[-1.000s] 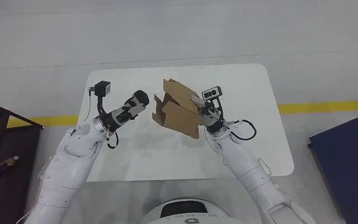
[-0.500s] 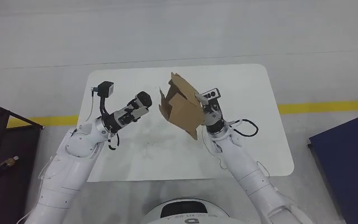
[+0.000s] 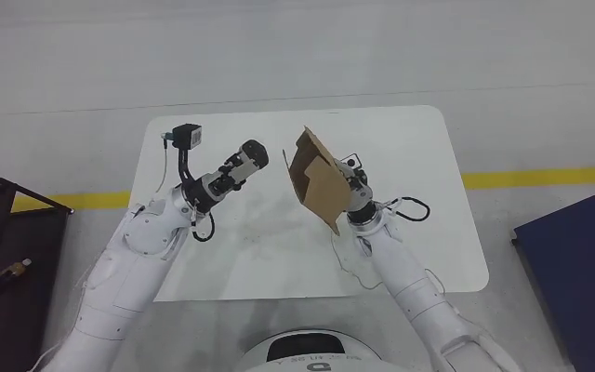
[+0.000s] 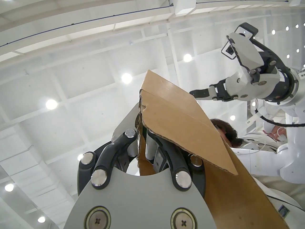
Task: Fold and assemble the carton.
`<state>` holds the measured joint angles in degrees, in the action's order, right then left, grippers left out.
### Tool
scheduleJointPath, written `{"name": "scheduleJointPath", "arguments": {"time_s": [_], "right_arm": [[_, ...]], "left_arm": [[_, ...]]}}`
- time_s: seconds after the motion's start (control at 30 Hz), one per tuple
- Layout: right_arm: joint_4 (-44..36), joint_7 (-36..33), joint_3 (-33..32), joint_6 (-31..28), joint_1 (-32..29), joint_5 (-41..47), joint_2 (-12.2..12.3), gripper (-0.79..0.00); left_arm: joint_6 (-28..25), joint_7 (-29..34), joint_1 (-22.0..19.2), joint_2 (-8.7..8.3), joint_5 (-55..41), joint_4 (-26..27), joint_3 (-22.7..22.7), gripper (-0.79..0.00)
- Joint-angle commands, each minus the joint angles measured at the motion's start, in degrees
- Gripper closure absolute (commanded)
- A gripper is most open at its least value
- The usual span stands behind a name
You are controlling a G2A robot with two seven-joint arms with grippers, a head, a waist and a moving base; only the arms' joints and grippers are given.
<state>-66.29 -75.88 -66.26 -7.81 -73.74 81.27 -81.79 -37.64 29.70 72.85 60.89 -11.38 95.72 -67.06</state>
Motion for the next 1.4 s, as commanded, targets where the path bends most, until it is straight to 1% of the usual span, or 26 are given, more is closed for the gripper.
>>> {"name": "scheduleJointPath", "arguments": {"time_s": [0.0, 0.1, 0.2, 0.27, 0.33, 0.47, 0.8, 1.17, 1.37], "right_arm": [[0.85, -0.4, 0.11, -0.07, 0.31, -0.02, -0.13, 0.0], [1.86, -0.56, 0.29, -0.68, 0.81, -0.65, -0.33, 0.0], [2.76, -0.53, 0.23, -1.13, 1.18, -0.86, -0.5, 0.0], [3.31, -0.59, 0.04, -1.36, 1.37, -0.87, -0.58, 0.0], [3.77, -0.7, -0.14, -1.42, 1.5, -0.85, -0.65, 0.0], [4.32, -1.03, -0.52, -1.27, 1.72, -0.72, -0.78, 0.0], [3.6, -3.02, -1.0, 0.68, 1.32, -0.47, -1.0, 0.0], [1.15, -4.23, -1.06, 1.37, -0.2, -1.88, -1.13, 0.0], [-0.42, -4.55, -1.45, 1.76, -1.34, -2.82, -1.03, 0.0]], "left_arm": [[0.93, -1.01, -1.38, 0.38, 1.49, -0.24, 1.18, -0.785], [2.01, -1.82, -3.16, 0.91, 4.16, -0.34, 2.86, -0.785], [3.23, -2.68, -4.1, 1.23, 7.1, -0.26, 3.67, -0.785], [4.19, -3.57, -4.34, 1.33, 10.36, 0.09, 3.7, -0.785], [5.0, -4.42, -4.48, 1.32, 16.46, 0.97, 3.56, -0.785], [6.5, -6.75, -3.93, 1.51, 22.56, 2.1, 3.93, -0.785], [7.4, -8.44, -3.61, 1.84, 23.8, 1.81, 3.52, -0.785], [8.6, -7.51, -3.16, 2.13, 24.48, 1.14, 3.85, -0.785], [9.41, -7.01, -3.02, 2.34, 25.57, 1.63, 4.49, -0.785]]}}
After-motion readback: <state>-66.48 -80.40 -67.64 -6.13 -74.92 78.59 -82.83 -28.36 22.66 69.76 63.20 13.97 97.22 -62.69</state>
